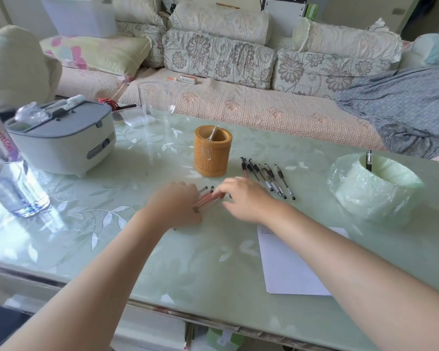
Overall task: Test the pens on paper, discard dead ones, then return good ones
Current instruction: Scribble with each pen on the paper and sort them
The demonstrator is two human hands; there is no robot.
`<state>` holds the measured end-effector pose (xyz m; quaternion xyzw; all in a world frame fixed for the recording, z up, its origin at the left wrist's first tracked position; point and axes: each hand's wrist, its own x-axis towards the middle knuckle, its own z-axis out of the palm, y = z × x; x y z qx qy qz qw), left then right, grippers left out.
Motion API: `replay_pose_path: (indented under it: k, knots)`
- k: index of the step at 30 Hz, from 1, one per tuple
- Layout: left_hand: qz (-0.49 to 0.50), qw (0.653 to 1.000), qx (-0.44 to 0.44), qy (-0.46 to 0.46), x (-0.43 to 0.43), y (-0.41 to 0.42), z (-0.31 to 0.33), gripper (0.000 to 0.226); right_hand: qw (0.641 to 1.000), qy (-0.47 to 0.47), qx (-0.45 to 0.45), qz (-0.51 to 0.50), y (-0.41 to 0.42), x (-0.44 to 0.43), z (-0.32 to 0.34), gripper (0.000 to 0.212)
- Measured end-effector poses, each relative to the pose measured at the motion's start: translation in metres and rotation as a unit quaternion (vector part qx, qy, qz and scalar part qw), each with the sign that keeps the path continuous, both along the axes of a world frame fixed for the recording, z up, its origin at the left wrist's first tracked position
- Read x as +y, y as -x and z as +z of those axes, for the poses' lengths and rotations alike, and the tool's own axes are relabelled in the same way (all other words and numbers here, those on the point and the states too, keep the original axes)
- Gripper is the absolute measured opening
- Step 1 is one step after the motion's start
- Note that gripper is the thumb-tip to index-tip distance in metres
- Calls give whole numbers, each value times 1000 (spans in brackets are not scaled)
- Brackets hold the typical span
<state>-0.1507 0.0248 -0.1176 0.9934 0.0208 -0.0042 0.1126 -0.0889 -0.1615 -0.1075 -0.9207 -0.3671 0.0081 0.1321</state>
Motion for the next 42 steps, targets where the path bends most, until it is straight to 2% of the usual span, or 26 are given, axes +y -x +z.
replay_pose_path:
  k: [5,8,10,14,19,24,29,33,38,42]
  knots:
    - [-10,1000,-7,5,13,10,-2,38,997,42,-40,51,9,14,-9,30]
    - [-15,1000,2,5,15,11,-1,43,992,78,-79,65,10,15,-10,23]
    - [-22,1000,-3,7,13,10,1,44,992,80,-69,67,10,13,-9,17]
    - [-46,999,-10,14,5,6,4,41,998,43,-13,45,9,2,-10,12]
    - [-94,994,-18,54,-14,4,14,19,999,-10,39,-3,11,-27,-7,10]
    - [-95,993,14,76,-36,2,17,17,999,-25,27,-28,16,-59,-8,11]
    - [-141,984,-28,103,-65,-2,16,15,999,-34,7,-40,29,-85,-9,21]
    - [-165,973,-47,152,-91,-7,11,14,997,-54,22,-42,34,-101,-14,20]
    - [-122,964,-28,236,-116,-14,7,14,996,-52,-13,-66,30,-128,-18,18]
    - [-156,960,-3,233,-128,-17,2,10,996,-46,-20,-73,27,-141,-26,18]
